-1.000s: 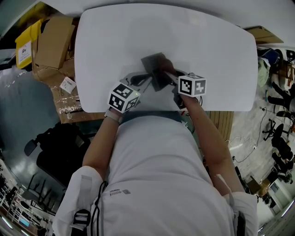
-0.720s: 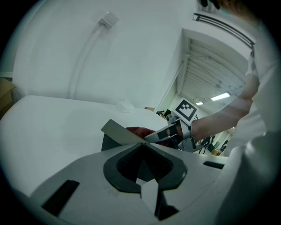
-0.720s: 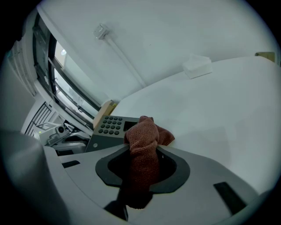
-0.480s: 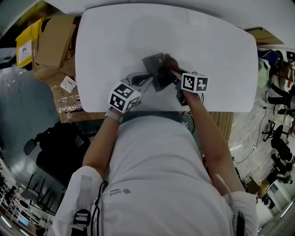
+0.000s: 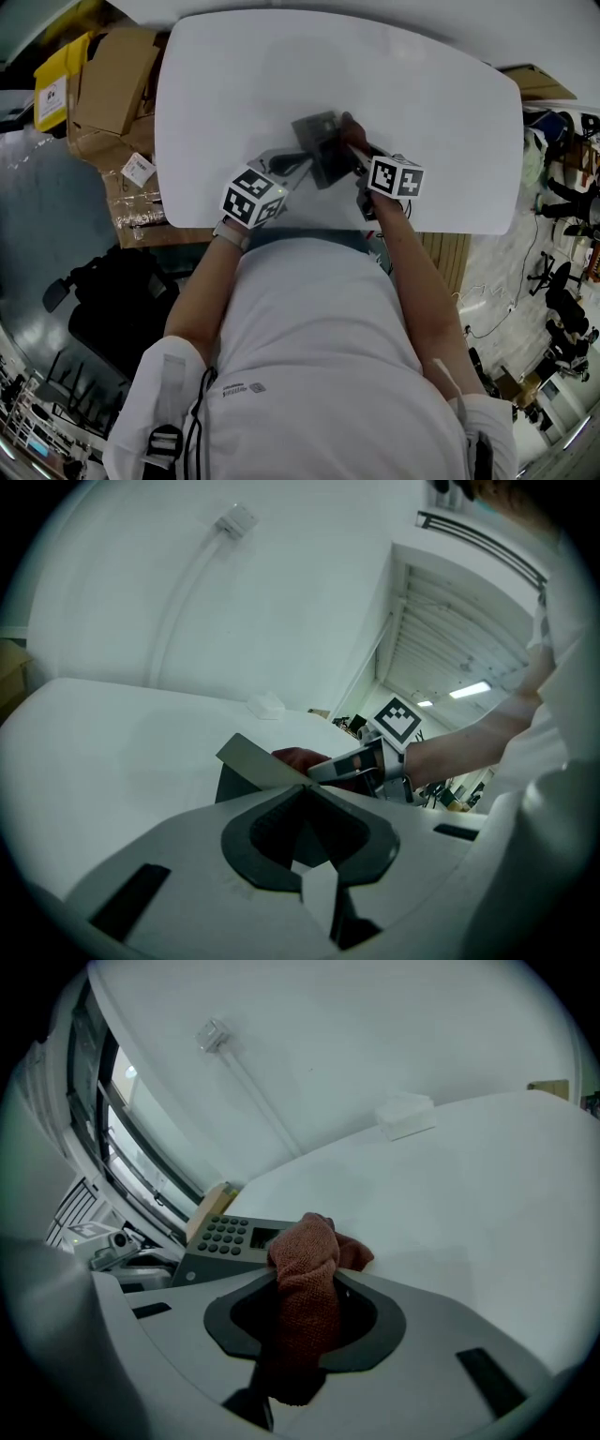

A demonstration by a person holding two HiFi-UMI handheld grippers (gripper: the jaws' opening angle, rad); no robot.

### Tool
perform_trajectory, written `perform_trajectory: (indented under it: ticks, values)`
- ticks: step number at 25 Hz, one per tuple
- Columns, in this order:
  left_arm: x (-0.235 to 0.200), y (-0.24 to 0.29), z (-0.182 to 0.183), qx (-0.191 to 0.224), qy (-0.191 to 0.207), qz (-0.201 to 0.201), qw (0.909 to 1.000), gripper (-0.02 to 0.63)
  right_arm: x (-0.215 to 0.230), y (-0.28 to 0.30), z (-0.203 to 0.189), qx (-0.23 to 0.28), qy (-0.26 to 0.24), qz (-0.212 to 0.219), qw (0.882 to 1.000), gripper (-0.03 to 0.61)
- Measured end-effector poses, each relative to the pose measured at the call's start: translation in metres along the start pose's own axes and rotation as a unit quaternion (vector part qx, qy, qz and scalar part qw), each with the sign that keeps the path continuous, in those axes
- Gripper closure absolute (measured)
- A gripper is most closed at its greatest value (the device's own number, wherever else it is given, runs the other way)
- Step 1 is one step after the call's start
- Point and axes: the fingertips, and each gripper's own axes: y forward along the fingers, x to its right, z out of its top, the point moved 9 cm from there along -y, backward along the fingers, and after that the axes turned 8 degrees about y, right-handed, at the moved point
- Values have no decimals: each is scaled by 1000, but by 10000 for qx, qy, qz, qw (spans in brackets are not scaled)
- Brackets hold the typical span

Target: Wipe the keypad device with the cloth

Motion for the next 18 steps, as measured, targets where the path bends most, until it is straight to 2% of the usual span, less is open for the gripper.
perform_trajectory:
  ticks: [7,13,15,18]
  values:
    - [-1,0,-1,64,-51,17,10000,588,-47,-10,8,69,-203,704,9973,466]
    - [-4,-1,-4,106,-128,-42,9999,589,-83,-11,8,141,-314,1102,9933,466]
    - [-4,-1,-4,126,-162,-59,9998,591,-91,-10,9,90,-414,1155,9924,466]
    - [-3,-1,-3,153,-180,-82,9997,591,-93,-6,10,-16,-606,993,9932,466]
